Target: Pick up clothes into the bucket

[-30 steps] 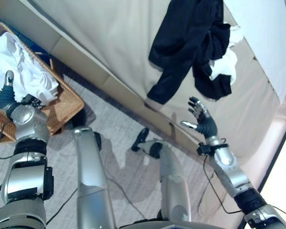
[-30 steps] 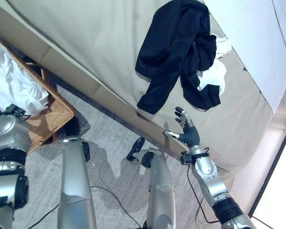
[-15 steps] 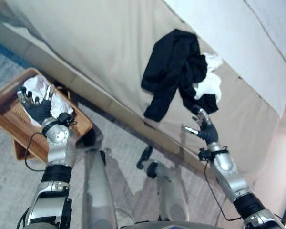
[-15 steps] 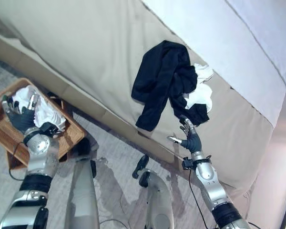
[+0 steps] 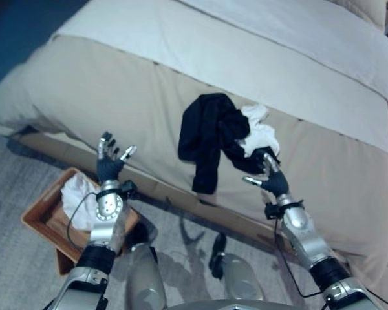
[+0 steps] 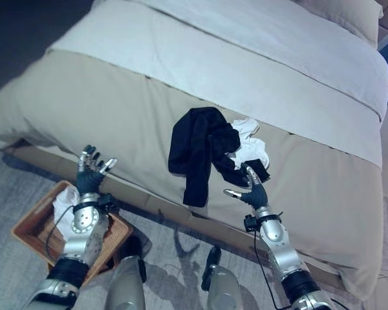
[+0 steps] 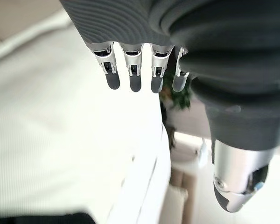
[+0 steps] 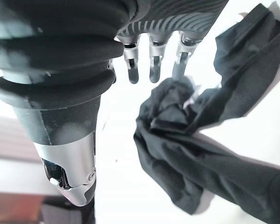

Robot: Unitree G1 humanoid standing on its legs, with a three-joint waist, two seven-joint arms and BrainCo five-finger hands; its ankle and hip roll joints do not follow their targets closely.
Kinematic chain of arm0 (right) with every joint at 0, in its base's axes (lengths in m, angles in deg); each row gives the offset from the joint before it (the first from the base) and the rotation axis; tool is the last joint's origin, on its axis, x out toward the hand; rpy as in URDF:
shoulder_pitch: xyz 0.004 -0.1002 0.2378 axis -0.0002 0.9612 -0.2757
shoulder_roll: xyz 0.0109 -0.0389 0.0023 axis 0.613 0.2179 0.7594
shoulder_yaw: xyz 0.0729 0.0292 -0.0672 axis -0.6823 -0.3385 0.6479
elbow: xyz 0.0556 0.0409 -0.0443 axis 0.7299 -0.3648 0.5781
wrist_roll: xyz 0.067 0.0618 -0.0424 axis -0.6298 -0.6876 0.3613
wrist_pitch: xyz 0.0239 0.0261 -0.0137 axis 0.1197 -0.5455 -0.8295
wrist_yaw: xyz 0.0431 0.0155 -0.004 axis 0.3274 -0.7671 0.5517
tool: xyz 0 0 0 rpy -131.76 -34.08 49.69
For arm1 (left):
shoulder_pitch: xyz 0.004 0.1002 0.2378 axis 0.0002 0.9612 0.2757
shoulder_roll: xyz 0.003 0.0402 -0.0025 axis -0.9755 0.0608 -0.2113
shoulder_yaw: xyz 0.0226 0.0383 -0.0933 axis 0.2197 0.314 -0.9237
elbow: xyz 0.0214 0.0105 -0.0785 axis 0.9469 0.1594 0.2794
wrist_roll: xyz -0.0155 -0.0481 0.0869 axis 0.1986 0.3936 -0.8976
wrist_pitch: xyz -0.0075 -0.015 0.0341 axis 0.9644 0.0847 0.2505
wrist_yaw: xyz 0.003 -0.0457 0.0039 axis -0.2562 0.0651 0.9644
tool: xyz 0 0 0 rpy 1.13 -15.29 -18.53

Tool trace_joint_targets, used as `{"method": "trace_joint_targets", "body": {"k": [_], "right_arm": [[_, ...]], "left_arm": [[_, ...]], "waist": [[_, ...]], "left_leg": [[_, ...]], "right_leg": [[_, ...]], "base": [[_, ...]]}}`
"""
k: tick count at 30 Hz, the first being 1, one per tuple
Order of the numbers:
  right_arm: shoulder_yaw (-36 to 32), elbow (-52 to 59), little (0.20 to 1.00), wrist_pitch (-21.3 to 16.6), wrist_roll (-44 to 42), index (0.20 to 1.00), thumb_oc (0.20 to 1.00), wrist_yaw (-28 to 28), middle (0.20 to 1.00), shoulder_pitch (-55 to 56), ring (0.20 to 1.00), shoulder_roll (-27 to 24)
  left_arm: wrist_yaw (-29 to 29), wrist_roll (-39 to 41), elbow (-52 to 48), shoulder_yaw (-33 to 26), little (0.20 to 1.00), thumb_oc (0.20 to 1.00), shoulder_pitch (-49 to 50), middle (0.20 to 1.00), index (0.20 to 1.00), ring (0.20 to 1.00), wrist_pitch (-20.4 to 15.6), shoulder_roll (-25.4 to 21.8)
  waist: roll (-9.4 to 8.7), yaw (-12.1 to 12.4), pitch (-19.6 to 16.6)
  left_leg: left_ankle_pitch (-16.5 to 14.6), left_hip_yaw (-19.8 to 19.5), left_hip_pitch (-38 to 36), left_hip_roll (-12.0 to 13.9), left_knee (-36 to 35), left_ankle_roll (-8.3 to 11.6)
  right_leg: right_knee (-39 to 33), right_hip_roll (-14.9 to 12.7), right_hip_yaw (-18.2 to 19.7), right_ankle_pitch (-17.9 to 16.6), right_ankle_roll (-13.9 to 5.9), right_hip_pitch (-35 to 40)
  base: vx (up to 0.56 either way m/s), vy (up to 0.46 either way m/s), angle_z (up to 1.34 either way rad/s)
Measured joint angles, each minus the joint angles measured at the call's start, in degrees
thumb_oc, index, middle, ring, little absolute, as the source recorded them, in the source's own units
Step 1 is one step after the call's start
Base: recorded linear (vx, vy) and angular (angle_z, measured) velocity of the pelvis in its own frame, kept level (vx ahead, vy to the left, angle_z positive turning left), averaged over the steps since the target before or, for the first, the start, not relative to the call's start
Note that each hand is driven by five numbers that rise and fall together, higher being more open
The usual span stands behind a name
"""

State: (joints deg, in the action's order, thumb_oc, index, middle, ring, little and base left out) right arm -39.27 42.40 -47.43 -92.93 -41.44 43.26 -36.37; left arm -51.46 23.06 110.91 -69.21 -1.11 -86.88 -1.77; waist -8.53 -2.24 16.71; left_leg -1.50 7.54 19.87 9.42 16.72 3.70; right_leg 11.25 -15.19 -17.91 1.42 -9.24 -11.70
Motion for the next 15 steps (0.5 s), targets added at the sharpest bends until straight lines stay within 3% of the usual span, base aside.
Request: {"method": "trace_joint_targets", "body": {"k": [5, 10, 11, 14, 15], "right_arm": [[-3.08, 0.16, 1.000, 1.10, 2.20, 1.000, 1.000, 0.05, 1.000, 2.37, 1.000, -0.03], [-3.19, 0.08, 1.000, 1.60, 3.40, 1.000, 1.000, 0.06, 1.000, 2.34, 1.000, 0.19], [-2.62, 0.06, 1.000, 1.63, 3.40, 1.000, 1.000, 0.07, 1.000, 2.13, 1.000, 0.84], [-2.46, -0.11, 1.000, 1.63, 3.38, 1.000, 1.000, 0.14, 1.000, 2.67, 1.000, 0.84], [-2.48, -0.27, 1.000, 1.65, 3.32, 1.000, 1.000, 0.30, 1.000, 2.68, 1.000, 0.44]], "left_arm": [[-3.50, -0.02, 0.03, 0.61, 1.000, 1.000, 4.17, 1.000, 1.000, 1.000, 2.44, 2.10], [-5.23, -0.04, 0.08, 0.26, 1.000, 1.000, 6.77, 1.000, 1.000, 1.000, 3.45, 2.70], [-5.37, -0.04, 0.17, 0.05, 1.000, 1.000, 8.38, 1.000, 1.000, 1.000, 3.51, 2.32], [-5.91, -0.04, 0.56, 0.75, 1.000, 1.000, 11.38, 1.000, 1.000, 1.000, 3.82, 3.87], [-6.37, -0.06, 0.91, 1.17, 1.000, 1.000, 12.22, 1.000, 1.000, 1.000, 4.11, 5.25]], "waist": [[1.75, -1.63, -2.42], [3.03, -1.52, -3.66], [3.02, -0.68, -3.93], [4.15, 1.46, -5.72], [5.76, 1.61, -7.38]], "left_leg": [[1.86, 0.94, -6.50, 0.38, -5.43, 0.62], [2.13, 1.82, -10.27, 2.52, -5.79, 0.99], [2.19, 0.43, -11.50, 3.12, -3.95, 1.03], [2.15, -10.28, -12.36, 2.16, -1.74, 1.07], [1.03, -13.06, -11.17, 1.76, -2.80, 2.41]], "right_leg": [[-2.52, 1.37, 0.16, -0.11, 0.09, 4.81], [-2.81, 3.58, 1.54, 0.50, 0.95, 7.38], [-2.99, 4.55, 2.43, 0.83, 1.45, 8.34], [-5.27, 5.67, 4.93, 1.12, 2.31, 10.58], [-6.23, 5.22, 5.34, 1.07, 2.26, 10.53]], "base": [[0.08, -0.104, -0.07], [0.09, -0.146, -0.19], [0.08, -0.034, -0.57], [0.13, 0.051, -0.36], [0.17, 0.099, -0.02]]}}
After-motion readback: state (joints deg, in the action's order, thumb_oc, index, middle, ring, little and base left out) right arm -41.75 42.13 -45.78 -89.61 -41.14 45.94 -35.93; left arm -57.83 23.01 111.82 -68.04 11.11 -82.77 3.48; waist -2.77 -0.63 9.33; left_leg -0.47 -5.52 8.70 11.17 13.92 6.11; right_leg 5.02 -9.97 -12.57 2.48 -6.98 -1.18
